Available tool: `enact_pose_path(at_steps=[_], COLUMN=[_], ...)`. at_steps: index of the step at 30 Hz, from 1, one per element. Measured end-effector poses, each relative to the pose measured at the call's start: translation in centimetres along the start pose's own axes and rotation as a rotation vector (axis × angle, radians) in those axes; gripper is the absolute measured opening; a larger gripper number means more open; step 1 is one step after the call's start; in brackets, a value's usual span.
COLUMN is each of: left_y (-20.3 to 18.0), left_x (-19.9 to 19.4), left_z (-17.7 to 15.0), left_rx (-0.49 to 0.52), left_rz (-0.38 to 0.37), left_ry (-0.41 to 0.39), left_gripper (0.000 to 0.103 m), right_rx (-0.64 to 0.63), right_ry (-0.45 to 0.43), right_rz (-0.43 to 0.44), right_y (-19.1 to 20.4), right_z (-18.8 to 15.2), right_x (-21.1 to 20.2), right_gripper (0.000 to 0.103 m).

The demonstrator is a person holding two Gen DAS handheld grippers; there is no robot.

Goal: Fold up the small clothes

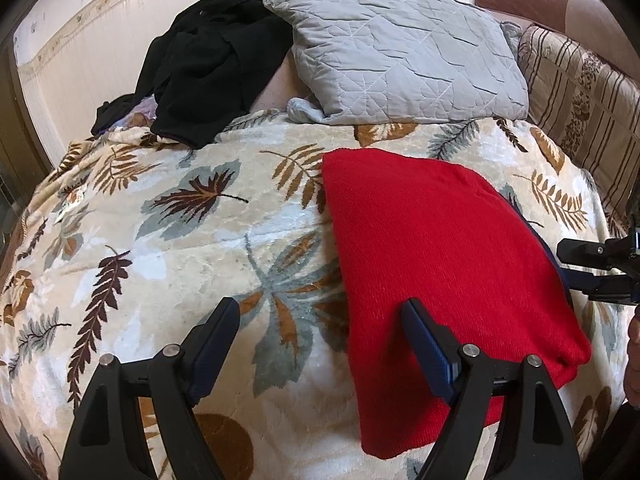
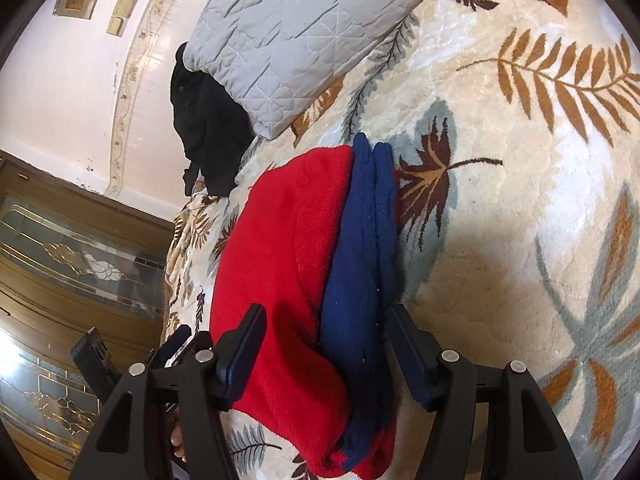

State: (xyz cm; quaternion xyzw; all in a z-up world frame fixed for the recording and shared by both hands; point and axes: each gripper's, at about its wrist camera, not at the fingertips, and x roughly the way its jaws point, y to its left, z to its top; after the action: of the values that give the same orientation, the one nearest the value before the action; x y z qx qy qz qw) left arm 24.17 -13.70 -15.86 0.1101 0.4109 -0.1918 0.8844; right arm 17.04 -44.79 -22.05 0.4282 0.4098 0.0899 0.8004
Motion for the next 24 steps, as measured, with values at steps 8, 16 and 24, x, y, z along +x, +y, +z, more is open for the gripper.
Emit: enact_pose_path(at_steps=[8,16,24], left_y=[4.0,3.5,2.1], left_x=[1.9,5.2,7.4], left_z=[0.9,0.8,0.7], left_rx=[-0.195,-0.280,-0.329], left_rz=[-0.269,-0.490,-0.621], left_ry=[0.075,0.212,0.283], left_gripper=[0.083,0.083,0.083], right_rx=[0.035,0.062,0.043], right_ry=[0.038,0.070,0.101], right_rz=[0.016,0.021,0.022], right_y=[-1.1,-2.1,-1.8], right_z=[0.9,1.5,2.0], right_x=[1.1,1.8,3.8], right_gripper=[0.071,0.073,0.078])
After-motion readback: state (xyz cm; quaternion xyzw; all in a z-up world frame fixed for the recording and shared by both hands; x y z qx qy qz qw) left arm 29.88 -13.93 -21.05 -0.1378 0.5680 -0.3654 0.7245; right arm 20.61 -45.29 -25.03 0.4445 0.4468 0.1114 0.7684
